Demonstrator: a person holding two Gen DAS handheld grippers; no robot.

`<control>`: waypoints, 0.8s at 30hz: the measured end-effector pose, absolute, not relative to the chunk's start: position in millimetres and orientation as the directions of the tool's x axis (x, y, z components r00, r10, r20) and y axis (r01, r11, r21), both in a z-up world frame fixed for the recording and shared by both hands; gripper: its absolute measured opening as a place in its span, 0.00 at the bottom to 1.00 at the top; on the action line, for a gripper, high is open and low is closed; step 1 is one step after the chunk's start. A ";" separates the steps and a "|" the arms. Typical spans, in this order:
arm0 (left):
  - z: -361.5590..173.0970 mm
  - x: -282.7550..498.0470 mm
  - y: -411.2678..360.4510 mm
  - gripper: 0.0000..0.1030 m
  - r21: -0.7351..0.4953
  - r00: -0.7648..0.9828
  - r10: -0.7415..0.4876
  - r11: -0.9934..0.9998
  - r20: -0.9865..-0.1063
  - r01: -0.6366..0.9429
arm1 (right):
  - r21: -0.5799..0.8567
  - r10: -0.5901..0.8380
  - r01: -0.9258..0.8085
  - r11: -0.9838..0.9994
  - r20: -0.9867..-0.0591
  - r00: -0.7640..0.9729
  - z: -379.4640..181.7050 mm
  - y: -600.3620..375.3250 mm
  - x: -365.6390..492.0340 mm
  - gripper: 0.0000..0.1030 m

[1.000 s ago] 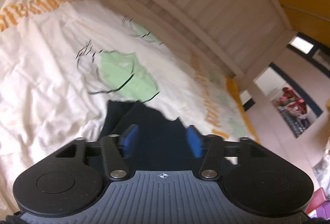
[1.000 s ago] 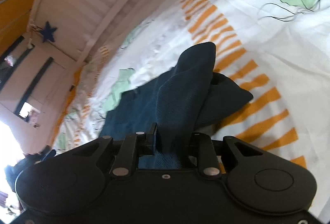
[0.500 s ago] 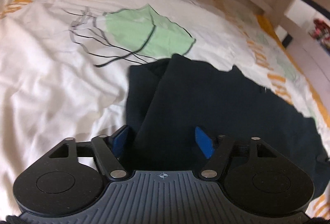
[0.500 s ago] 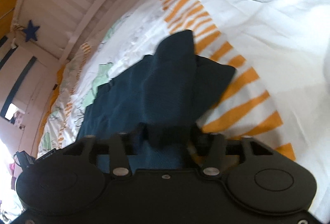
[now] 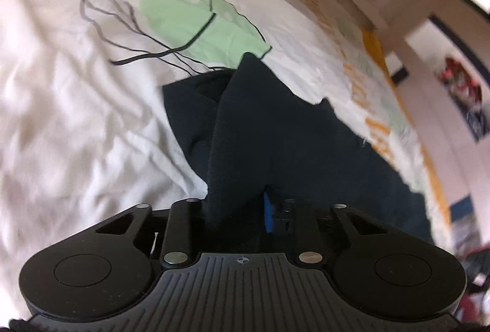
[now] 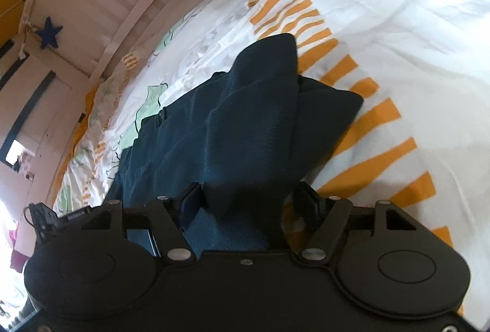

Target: Fold large clothes

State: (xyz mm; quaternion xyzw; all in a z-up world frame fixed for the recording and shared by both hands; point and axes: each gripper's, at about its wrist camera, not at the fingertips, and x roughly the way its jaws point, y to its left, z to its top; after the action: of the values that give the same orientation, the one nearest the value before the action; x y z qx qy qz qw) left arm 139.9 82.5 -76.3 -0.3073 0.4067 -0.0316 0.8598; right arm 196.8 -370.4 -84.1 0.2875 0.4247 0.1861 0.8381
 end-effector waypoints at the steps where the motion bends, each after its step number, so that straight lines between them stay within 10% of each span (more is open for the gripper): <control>1: -72.3 136.9 80.0 0.22 -0.564 0.677 -0.301 0.801 -0.671 -0.203 | 0.639 0.567 -0.087 0.765 -0.601 0.563 -82.2 -368.6 196.7 0.44; 3: -61.1 124.3 76.1 0.21 -0.595 0.710 -0.303 0.778 -0.636 -0.201 | 0.627 0.570 -0.116 0.770 -0.596 0.565 -76.2 -364.2 195.3 0.29; 14: -11.3 34.8 55.1 0.16 -0.763 0.760 -0.420 0.629 -0.496 -0.149 | 0.669 0.630 -0.151 0.728 -0.565 0.533 -41.8 -375.2 184.7 0.26; 19: -47.0 34.1 65.4 0.18 -0.522 0.698 -0.160 0.781 -0.698 -0.343 | 0.633 0.616 -0.139 0.762 -0.640 0.460 -55.4 -377.3 189.5 0.36; 24: -77.7 44.3 87.4 0.38 -0.599 0.677 -0.187 0.665 -0.712 -0.446 | 0.637 0.593 -0.068 0.768 -0.666 0.452 -72.0 -383.3 199.3 0.59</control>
State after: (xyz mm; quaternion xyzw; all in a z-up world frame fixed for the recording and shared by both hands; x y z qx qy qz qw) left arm 44.3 87.4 -77.7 -0.4017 0.3940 0.0785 0.8230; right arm 199.3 -383.3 -72.0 0.2725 0.4818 0.2046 0.8073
